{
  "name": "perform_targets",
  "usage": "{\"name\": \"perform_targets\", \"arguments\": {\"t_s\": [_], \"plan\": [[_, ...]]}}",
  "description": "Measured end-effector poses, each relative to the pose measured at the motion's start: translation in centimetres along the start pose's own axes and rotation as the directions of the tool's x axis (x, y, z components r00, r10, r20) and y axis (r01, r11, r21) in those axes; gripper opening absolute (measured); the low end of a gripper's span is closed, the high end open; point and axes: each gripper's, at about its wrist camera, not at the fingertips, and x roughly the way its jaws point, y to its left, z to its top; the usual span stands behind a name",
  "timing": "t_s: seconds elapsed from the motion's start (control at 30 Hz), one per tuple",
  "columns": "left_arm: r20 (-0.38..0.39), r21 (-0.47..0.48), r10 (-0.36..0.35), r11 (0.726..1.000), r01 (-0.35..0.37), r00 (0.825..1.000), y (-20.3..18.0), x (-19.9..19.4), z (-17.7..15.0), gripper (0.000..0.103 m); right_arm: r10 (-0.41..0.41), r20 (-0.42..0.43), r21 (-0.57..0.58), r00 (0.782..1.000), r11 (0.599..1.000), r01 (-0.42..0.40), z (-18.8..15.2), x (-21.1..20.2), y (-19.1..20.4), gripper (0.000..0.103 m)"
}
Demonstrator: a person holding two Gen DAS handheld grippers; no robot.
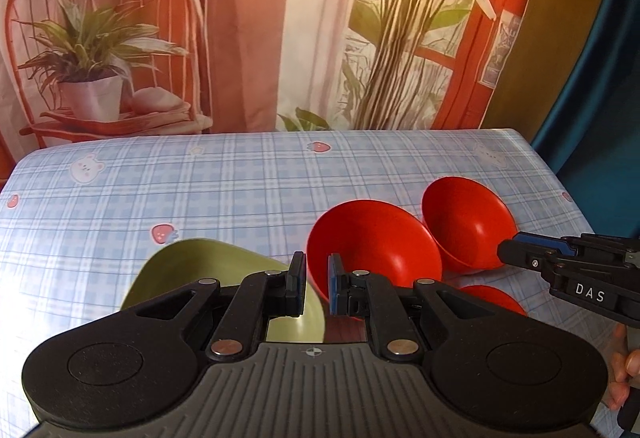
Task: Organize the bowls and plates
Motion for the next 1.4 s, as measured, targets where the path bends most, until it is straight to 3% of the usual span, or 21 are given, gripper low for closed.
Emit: {"name": "perform_targets", "arguments": {"t_s": [0.3, 0.67, 0.8, 1.0, 1.4], "plan": [[-0.053, -0.045, -0.009, 0.999, 0.007, 0.999, 0.6, 3.9, 1.1, 0.012, 0.027, 0.005, 0.007, 1.000, 1.000, -0.027, -0.4, 0.8, -1.2, 0.017], [-0.061, 0.002, -0.079, 0.997, 0.079, 0.995, -2.3, 5.9, 2.3, 0.012, -0.143, 0.021, 0.090, 0.990, 0.986, 0.140, -0.8, 2.3, -5.9, 0.021], [-0.069, 0.026, -0.107, 0.994, 0.109, 0.992, -4.3, 6.8, 2.6, 0.012, -0.125, 0.018, 0.128, 0.992, 0.984, 0.121, -1.3, 2.7, -7.2, 0.020], [-0.073, 0.067, -0.141, 0.987, 0.146, 0.987, -6.7, 7.6, 2.7, 0.012, -0.081, 0.025, 0.135, 0.996, 0.988, 0.077, -1.6, 2.7, -7.2, 0.009], [-0.085, 0.101, -0.149, 0.982, 0.157, 0.985, -8.8, 8.7, 2.4, 0.012, -0.071, 0.036, 0.161, 0.997, 0.985, 0.064, -2.3, 2.6, -7.8, 0.007]]}}
